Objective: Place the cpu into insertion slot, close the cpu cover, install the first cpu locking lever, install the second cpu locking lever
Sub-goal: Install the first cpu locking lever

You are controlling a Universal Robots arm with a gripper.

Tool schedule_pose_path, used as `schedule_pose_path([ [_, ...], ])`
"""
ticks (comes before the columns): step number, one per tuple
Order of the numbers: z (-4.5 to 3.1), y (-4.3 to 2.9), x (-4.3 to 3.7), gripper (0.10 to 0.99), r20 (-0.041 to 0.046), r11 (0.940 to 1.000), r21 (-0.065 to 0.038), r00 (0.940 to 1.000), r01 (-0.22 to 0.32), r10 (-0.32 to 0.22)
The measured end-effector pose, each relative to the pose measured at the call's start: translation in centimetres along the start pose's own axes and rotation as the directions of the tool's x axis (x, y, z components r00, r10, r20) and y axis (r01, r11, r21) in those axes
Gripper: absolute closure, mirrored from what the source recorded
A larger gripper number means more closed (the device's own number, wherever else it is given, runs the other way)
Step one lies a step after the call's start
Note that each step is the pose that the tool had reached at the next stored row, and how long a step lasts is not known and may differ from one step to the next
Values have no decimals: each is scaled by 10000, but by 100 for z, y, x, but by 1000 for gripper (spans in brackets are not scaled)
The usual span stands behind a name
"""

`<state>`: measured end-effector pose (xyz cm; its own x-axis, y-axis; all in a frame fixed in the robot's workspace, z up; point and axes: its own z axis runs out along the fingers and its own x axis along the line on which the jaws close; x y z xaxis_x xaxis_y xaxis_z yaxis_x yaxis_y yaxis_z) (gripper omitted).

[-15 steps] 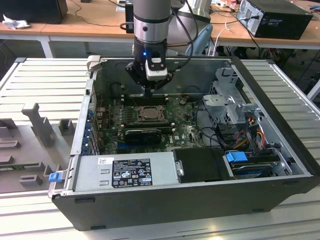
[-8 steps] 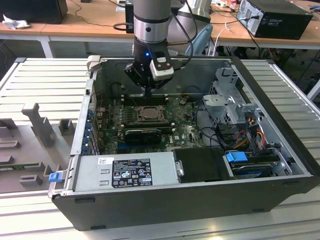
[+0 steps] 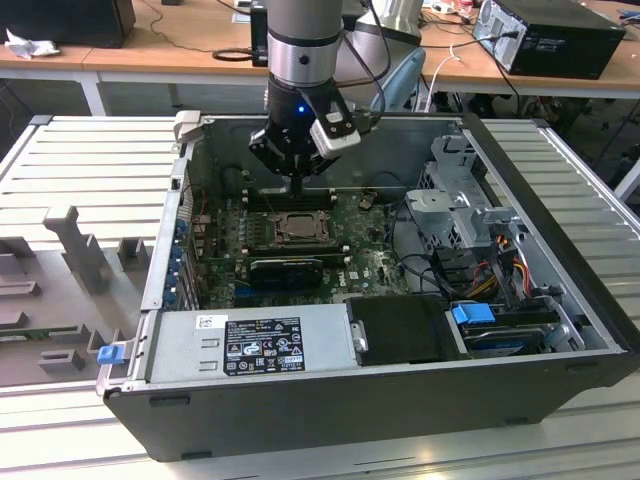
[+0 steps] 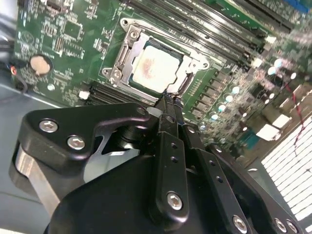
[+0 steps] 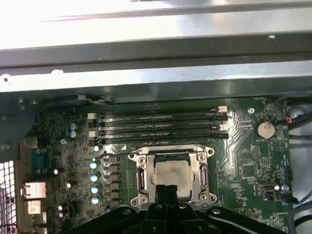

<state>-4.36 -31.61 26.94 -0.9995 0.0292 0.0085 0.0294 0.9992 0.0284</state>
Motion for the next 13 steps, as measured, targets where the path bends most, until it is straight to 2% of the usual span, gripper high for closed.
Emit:
schedule_pose_path([
  [4,3,-1,8,980,-25,9957,4,9957,925,-925],
  [7,11,-4,123,980,-26,9956,6,9956,935,-935],
  [8,16,-6,204,980,-26,9956,6,9956,934,-934],
  [13,39,-12,393,980,-25,9956,5,9956,933,-933],
])
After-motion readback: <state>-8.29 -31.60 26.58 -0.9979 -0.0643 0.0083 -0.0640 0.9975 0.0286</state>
